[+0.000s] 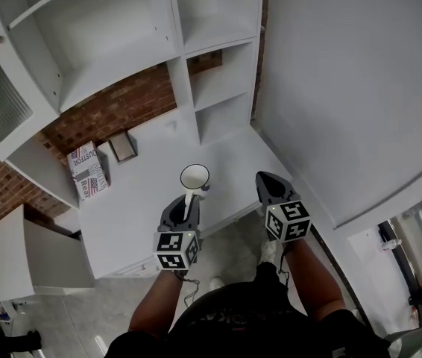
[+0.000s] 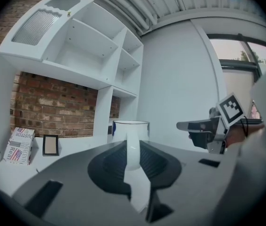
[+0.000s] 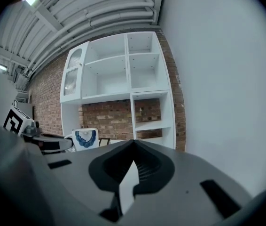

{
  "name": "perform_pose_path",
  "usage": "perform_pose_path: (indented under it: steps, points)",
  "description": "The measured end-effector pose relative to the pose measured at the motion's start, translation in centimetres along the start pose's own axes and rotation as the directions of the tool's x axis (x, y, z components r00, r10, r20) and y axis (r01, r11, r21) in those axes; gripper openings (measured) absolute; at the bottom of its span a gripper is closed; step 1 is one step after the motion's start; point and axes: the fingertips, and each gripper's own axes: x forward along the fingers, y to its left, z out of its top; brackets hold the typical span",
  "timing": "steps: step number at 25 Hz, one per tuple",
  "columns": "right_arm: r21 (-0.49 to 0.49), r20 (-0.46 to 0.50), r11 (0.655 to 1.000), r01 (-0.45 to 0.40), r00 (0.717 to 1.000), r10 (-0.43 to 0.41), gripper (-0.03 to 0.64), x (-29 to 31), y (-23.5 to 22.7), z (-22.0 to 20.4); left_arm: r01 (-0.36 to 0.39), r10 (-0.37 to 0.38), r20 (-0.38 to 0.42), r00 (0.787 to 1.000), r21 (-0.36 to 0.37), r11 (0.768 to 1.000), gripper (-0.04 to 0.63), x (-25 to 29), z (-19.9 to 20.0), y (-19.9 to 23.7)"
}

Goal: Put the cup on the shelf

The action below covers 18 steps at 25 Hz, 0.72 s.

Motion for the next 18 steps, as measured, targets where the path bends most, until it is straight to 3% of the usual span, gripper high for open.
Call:
perform_pose_path:
  steps: [18]
  points:
    - [0.008, -0.018, 0.992, -0.126, 0.992, 0.126, 0.000, 5.6, -8.0, 0.7, -0.089, 0.089, 0.006, 0.996, -0.015, 0.996, 0.057, 8.8, 1.2, -3.3]
